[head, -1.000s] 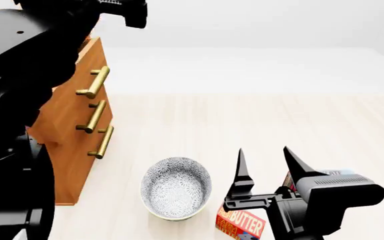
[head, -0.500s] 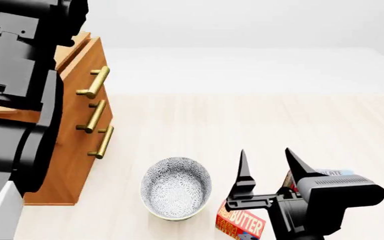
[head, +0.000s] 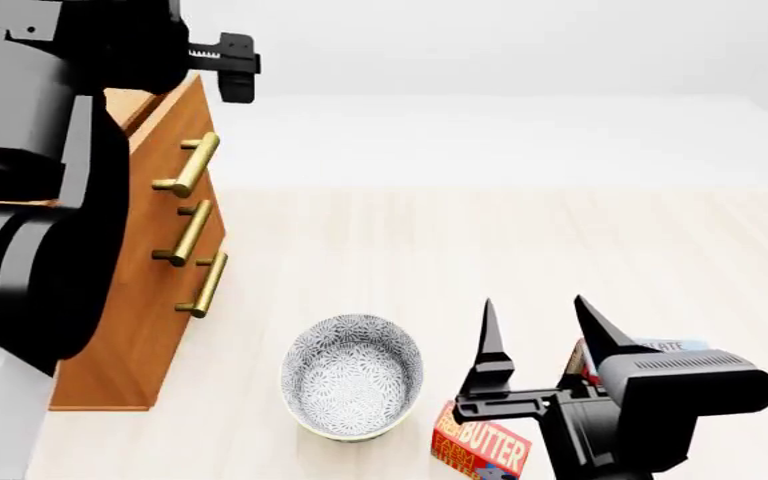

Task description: Put the butter at the back in the top drawer of the cabinet and close it.

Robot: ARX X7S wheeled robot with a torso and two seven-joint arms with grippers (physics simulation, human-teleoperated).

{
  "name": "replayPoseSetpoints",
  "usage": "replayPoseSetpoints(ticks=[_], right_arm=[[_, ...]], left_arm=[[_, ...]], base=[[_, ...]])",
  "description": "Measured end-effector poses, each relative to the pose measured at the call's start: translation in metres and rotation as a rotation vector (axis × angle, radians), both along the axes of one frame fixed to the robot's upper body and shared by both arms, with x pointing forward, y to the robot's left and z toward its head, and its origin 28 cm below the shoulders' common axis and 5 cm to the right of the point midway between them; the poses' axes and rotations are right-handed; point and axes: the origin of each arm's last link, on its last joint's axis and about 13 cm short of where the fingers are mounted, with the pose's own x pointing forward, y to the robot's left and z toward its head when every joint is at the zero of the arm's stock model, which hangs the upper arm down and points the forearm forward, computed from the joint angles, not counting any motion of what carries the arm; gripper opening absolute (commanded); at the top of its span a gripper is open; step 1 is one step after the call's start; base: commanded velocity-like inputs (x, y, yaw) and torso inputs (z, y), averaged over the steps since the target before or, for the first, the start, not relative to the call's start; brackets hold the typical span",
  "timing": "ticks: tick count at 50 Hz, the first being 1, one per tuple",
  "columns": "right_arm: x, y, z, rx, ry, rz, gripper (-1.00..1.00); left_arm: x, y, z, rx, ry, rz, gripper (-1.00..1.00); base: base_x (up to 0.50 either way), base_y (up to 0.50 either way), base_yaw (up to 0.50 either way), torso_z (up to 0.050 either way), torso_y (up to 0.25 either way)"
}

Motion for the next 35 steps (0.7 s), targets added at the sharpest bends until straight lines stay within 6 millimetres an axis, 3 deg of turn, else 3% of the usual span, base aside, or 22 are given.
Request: replayPoseSetpoints(ticks=[14, 35], right_arm=[[-0.002, 0.0, 0.0, 0.003, -0.003, 0.002, 1.0], [-0.004, -0.001, -0.001, 0.005, -0.003, 0.006, 1.0]], left_arm=[[-0.01, -0.003, 0.002, 0.064, 0.141, 0.023, 1.0], [-0.012, -0.006, 0.0, 0.149, 0.181, 0.035, 1.0]], base=[[0.0, 0.0, 0.0, 0.0, 0.0], [0.0, 0.0, 0.0, 0.0, 0.0]])
